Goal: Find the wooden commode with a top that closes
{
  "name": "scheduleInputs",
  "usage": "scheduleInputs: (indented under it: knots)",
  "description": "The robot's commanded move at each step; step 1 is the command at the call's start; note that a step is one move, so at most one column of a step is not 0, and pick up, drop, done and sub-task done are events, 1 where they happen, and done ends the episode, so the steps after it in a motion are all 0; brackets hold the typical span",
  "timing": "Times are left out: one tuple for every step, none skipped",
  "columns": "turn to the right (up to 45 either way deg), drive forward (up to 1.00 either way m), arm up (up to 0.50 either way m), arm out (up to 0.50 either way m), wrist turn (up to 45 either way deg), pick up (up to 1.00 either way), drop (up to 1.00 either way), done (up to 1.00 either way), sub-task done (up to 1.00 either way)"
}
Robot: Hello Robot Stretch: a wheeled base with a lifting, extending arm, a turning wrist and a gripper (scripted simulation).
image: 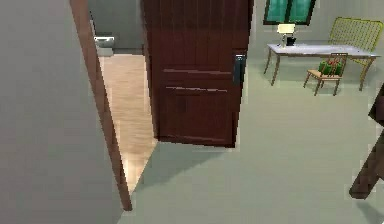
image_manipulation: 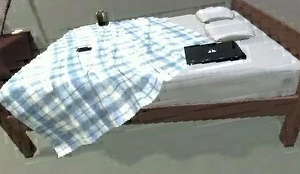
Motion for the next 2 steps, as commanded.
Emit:
scheduleInputs:
  knots:
    - [0.0,1.0,0.0,0.0,0.0,0.0,0.0,0.0,0.0]
    - [-21.0,0.0,0.0,0.0,0.0,0.0,0.0,0.0,0.0]
